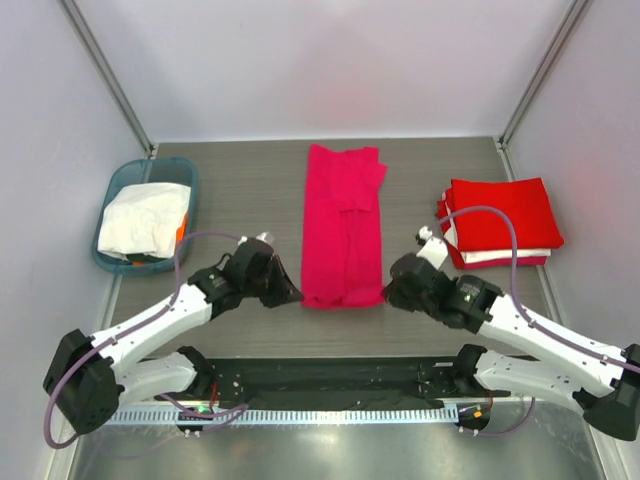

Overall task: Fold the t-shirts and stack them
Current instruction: Fold the tshirt

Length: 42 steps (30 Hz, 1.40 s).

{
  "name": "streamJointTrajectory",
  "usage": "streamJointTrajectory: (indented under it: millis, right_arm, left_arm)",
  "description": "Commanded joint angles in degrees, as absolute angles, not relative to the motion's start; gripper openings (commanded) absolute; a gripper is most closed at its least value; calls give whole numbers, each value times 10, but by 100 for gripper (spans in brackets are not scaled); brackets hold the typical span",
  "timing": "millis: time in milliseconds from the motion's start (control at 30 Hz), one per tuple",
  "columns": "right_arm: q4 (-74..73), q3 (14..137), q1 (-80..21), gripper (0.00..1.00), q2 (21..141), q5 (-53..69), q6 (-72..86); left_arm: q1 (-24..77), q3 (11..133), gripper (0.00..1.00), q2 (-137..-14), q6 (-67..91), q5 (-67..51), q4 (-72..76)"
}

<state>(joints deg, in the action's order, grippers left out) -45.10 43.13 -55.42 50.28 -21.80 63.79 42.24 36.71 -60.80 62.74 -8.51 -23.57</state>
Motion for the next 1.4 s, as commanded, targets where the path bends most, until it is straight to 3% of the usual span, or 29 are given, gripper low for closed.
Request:
streamJointTrajectory:
  millis: [0,567,1367]
  right_arm:
    - [-447,493,-471,1,551,-257,531]
    - [-358,689,-255,1,797,-137,348]
    - [-288,795,-176,1,1002,-34,275]
  left_arm:
    - [382,423,0,-642,587,-101,-237]
    - [264,664,0,-874,532,-142,-210]
    - [205,827,0,-1071,520,-180,-208]
